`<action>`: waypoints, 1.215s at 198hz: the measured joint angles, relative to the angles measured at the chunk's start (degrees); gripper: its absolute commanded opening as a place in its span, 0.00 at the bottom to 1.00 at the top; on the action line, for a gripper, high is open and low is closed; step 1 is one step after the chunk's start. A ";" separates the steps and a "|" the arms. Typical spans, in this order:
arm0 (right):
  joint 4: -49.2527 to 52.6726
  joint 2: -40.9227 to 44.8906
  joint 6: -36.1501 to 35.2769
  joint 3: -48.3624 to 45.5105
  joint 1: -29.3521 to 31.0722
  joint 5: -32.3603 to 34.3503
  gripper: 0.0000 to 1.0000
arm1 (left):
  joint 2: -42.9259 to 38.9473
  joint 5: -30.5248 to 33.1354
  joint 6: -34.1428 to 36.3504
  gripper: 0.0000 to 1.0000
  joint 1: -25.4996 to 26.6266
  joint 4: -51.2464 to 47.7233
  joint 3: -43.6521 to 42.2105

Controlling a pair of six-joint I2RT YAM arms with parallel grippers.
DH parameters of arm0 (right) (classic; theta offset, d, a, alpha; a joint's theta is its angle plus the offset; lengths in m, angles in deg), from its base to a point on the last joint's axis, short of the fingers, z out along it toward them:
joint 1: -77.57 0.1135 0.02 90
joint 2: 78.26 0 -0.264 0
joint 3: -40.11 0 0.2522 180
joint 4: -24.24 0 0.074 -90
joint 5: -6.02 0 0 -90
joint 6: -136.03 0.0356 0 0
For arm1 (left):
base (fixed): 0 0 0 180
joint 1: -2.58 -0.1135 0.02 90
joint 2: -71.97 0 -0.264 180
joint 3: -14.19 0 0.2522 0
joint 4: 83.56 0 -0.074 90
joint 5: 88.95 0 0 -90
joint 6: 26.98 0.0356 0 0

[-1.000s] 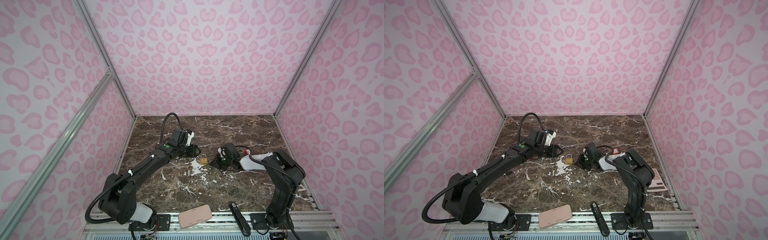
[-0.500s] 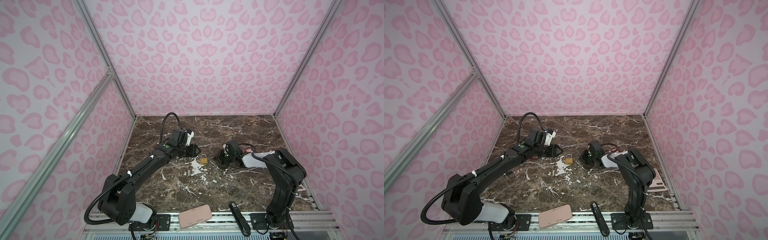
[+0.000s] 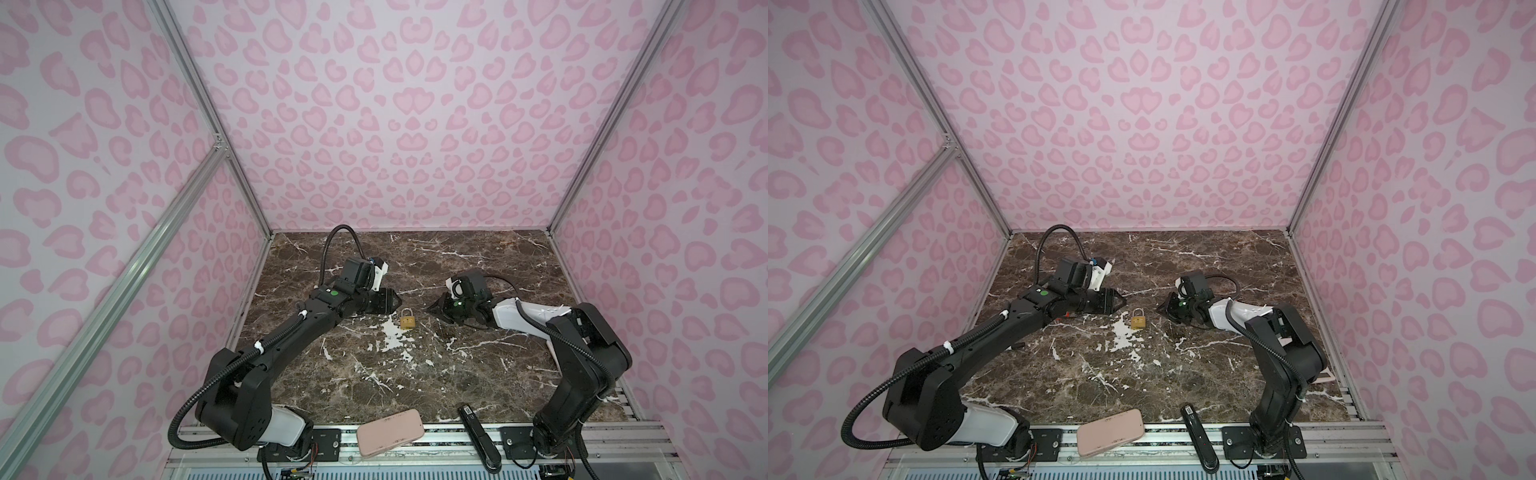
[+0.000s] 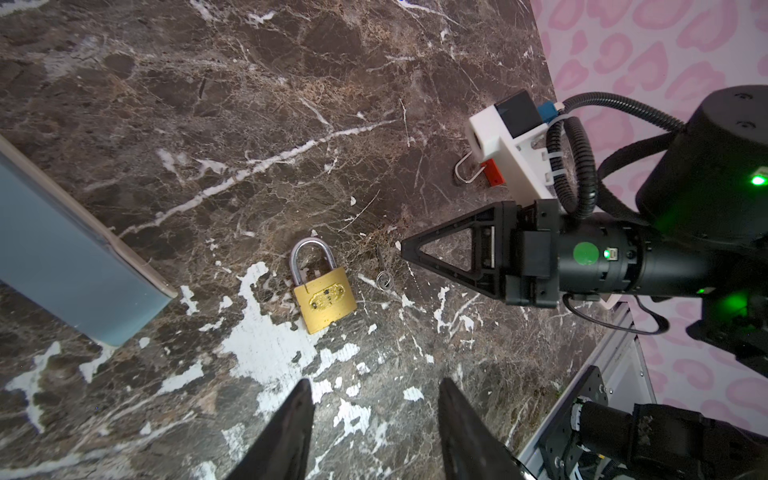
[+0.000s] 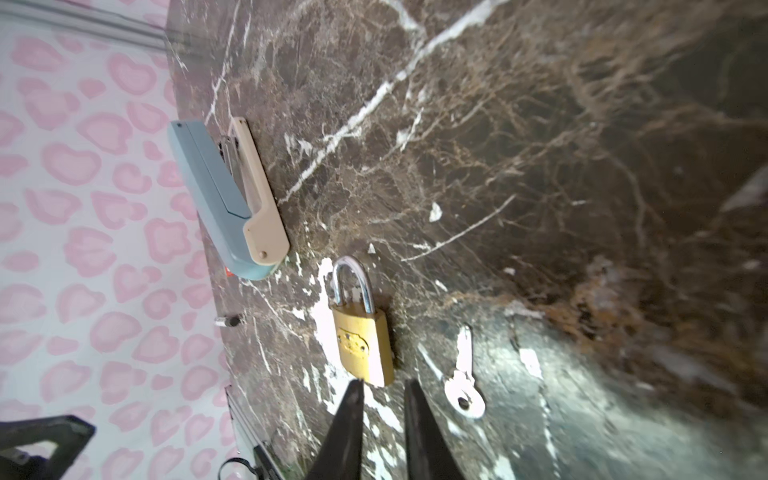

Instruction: Lock with the key

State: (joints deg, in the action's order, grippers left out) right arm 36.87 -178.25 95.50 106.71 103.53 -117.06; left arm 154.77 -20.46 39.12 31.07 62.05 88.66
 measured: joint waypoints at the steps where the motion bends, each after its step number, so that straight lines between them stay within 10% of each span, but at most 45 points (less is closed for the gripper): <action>1: 0.15 -0.04 -0.15 0.02 -0.04 -0.04 0.21 | 0.00 0.00 0.00 0.51 0.00 0.02 0.00; 241: 1.73 -9.07 -6.99 2.45 0.02 -8.46 0.16 | 0.20 -1.18 -1.09 0.51 -0.37 0.94 -0.11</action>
State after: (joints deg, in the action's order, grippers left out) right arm 38.60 -187.32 88.51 109.15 103.55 -125.52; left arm 154.97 -21.64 38.03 30.70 62.99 88.55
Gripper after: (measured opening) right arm 0.158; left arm 0.507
